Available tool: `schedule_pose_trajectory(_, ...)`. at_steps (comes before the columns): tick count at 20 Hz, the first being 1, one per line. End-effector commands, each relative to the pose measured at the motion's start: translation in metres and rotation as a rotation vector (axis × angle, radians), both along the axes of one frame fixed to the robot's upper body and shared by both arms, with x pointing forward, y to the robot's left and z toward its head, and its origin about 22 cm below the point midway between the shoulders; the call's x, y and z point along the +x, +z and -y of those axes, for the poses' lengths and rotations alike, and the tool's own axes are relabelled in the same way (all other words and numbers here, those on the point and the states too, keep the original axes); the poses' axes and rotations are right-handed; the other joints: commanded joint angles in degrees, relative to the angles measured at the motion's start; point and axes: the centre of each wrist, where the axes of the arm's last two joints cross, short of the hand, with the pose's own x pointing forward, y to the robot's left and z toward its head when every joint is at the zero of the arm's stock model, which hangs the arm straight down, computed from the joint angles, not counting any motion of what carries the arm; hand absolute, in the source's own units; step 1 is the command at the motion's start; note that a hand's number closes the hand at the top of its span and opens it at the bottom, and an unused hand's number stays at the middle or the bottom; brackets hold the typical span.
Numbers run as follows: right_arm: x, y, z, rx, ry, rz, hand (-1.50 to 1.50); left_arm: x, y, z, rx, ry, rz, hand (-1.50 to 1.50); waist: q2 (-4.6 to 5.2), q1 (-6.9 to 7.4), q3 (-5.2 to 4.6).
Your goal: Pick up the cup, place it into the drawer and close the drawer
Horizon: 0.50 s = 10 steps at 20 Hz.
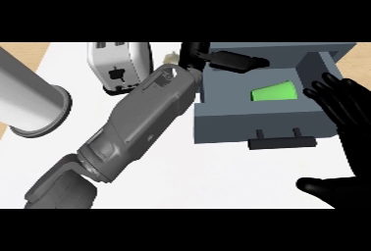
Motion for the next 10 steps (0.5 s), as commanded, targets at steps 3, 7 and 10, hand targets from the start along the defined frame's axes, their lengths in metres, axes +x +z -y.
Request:
schedule_pose_trajectory(3, -0.02, 0.003, 0.01, -0.123, 0.059, -0.012, 1.5, -0.006, 0.005, -0.009, -0.088, 0.027, -0.014, -1.5, -0.94, 2.74, -0.05)
schedule_pose_trajectory(7, -0.019, 0.01, 0.023, -0.309, 0.044, 0.006, 1.5, 0.002, -0.003, -0.066, -0.15, 0.062, -0.035, -1.5, -1.17, 4.19, -0.09)
schedule_pose_trajectory(10, -0.015, 0.005, 0.009, -0.339, 0.022, 0.011, 1.5, -0.002, -0.01, -0.104, -0.151, 0.106, -0.053, -1.5, -1.01, 4.41, -0.08)
